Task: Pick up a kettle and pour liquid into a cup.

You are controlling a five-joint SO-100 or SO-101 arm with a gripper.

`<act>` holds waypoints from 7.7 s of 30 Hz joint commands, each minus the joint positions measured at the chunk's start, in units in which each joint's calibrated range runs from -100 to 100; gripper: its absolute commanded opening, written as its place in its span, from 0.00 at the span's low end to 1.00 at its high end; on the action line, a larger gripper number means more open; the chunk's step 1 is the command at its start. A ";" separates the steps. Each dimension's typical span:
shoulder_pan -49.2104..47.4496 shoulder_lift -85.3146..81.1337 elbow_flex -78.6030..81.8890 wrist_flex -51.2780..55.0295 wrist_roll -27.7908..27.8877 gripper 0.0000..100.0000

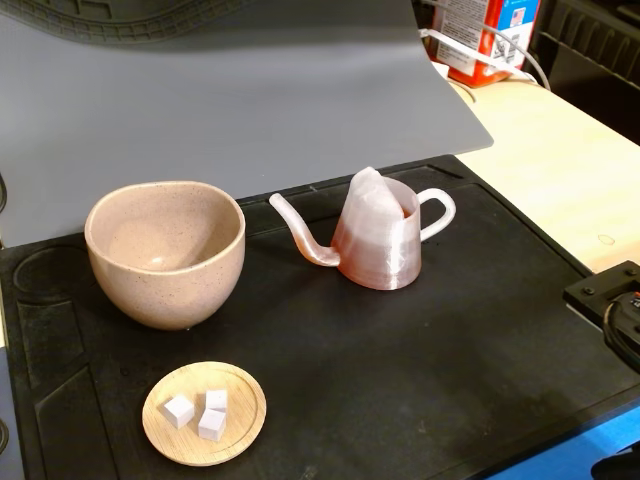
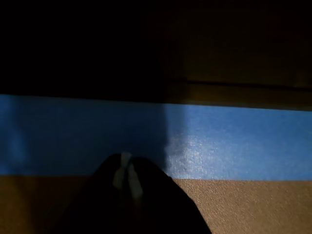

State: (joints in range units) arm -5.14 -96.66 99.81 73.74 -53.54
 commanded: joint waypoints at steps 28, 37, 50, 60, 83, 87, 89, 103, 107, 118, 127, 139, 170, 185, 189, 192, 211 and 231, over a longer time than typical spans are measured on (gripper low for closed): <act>0.31 39.15 -0.71 -72.66 4.28 0.01; 0.61 58.09 -11.42 -82.86 9.27 0.01; 2.67 98.71 -21.67 -127.14 12.16 0.01; 3.88 115.01 -33.11 -139.67 16.51 0.01; 2.44 131.81 -47.45 -147.97 20.19 0.12; 2.67 132.41 -50.71 -147.46 22.76 0.12; 2.97 132.41 -50.89 -147.37 22.76 0.12; 5.41 132.50 -51.62 -147.20 22.81 0.12; 4.65 136.34 -55.79 -147.89 22.49 0.12; 5.33 137.19 -58.70 -147.11 22.60 0.12; 5.33 137.36 -59.88 -147.11 22.81 0.12; 4.80 137.28 -61.60 -144.78 22.86 0.11; 3.73 123.62 -48.90 -144.95 22.34 0.01; 0.08 98.03 -44.00 -128.00 22.34 0.01; -1.36 98.62 -46.08 -127.74 22.44 0.01; -2.66 98.54 -50.80 -122.12 22.81 0.01; -4.86 97.86 -62.06 -109.50 38.76 0.01; -4.33 98.54 -64.78 -108.55 41.33 0.01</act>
State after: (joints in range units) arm -9.75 4.71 39.24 -34.97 -12.00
